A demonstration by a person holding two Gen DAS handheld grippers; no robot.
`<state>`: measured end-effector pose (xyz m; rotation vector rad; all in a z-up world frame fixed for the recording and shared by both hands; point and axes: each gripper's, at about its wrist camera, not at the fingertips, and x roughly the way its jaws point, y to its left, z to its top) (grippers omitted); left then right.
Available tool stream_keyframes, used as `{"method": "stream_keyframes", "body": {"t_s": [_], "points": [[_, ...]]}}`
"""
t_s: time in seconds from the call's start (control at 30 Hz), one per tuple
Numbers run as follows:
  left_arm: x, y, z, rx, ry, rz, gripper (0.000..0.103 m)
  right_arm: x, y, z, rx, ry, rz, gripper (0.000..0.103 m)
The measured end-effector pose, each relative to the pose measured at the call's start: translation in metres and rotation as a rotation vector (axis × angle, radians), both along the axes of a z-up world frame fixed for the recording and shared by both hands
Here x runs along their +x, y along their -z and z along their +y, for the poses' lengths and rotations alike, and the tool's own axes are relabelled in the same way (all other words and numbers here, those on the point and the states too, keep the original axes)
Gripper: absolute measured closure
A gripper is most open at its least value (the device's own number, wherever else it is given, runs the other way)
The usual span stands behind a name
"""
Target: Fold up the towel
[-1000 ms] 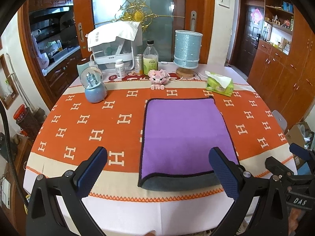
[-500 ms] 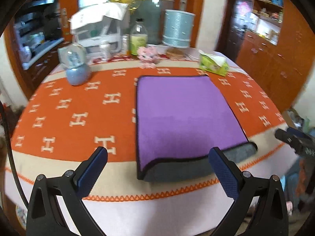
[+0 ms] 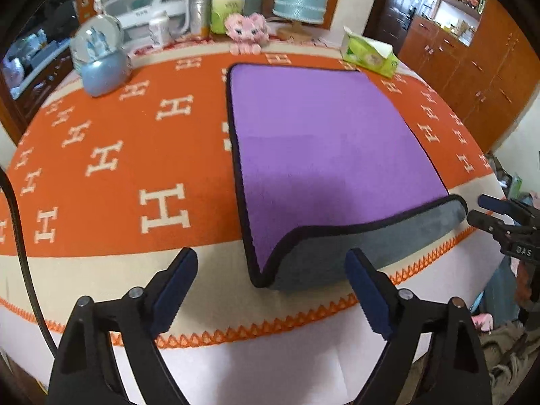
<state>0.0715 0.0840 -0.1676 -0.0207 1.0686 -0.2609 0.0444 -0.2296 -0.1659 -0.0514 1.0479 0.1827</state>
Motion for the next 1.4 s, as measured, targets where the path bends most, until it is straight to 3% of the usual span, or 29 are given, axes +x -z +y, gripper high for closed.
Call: {"method": "stream_keyframes", "body": {"t_s": [0.1,0.37,0.8,0.9,1.07,1.33,1.4], "points": [[0.006,0.006,0.003,-0.025,0.03,0.018,0.031,0.005,0.008,-0.001,0.018,-0.032,0.028,0.049],[0.021,0.012,0.005,-0.056,0.121,0.05,0.045,0.024,0.015,-0.005,0.086,-0.172,0.072,0.065],[0.028,0.007,-0.007,-0.056,0.253,0.073,0.051,0.033,0.016,-0.003,0.103,-0.309,0.126,0.077],[0.03,0.009,-0.007,-0.055,0.267,0.09,0.061,0.033,0.016,-0.004,0.096,-0.314,0.13,0.082],[0.029,0.012,-0.008,-0.049,0.289,0.107,0.064,0.033,0.014,-0.007,0.106,-0.305,0.129,0.09],[0.028,0.017,-0.009,-0.044,0.305,0.139,0.067,0.029,0.012,-0.005,0.101,-0.325,0.127,0.092],[0.027,0.018,-0.01,-0.04,0.308,0.145,0.078,0.029,0.012,-0.003,0.093,-0.327,0.125,0.093]]}}
